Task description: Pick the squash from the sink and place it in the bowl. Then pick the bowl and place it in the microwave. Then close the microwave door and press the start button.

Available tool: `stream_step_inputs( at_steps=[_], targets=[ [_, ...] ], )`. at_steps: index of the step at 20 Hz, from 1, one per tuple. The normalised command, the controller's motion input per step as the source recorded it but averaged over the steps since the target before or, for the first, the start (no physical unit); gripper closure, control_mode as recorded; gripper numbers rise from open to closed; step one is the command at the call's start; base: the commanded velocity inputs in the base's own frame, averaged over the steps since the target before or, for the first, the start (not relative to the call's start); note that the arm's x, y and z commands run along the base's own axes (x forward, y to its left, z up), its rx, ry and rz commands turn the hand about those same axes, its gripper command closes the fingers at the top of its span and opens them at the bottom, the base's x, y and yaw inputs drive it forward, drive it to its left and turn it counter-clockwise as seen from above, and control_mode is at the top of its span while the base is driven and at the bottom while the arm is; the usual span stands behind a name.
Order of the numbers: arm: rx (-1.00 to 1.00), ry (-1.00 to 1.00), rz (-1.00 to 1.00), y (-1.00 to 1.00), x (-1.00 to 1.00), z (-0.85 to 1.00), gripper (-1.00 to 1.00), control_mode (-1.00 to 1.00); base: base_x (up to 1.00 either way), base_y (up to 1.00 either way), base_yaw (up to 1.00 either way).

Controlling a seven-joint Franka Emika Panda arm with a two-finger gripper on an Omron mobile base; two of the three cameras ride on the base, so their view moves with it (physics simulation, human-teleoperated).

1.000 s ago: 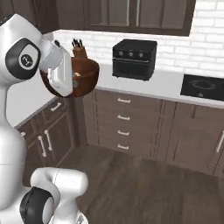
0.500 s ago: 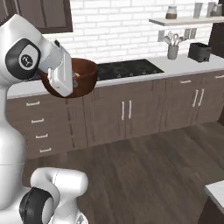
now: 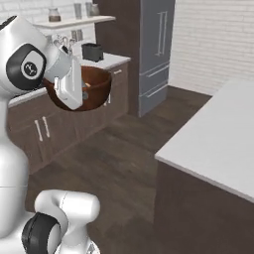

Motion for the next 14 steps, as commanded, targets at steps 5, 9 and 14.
stream_step_inputs(
  at_steps=[5, 9, 14],
  targets=[
    [0.0, 0.0, 0.0, 0.0, 0.0, 0.0, 1.0, 1.0, 0.0, 0.0, -0.97],
    [0.0, 0.0, 0.0, 0.0, 0.0, 0.0, 1.0, 1.0, 0.0, 0.0, -0.97],
    [0.0, 0.0, 0.0, 0.0, 0.0, 0.0, 1.0, 1.0, 0.0, 0.0, -0.97]
  ],
)
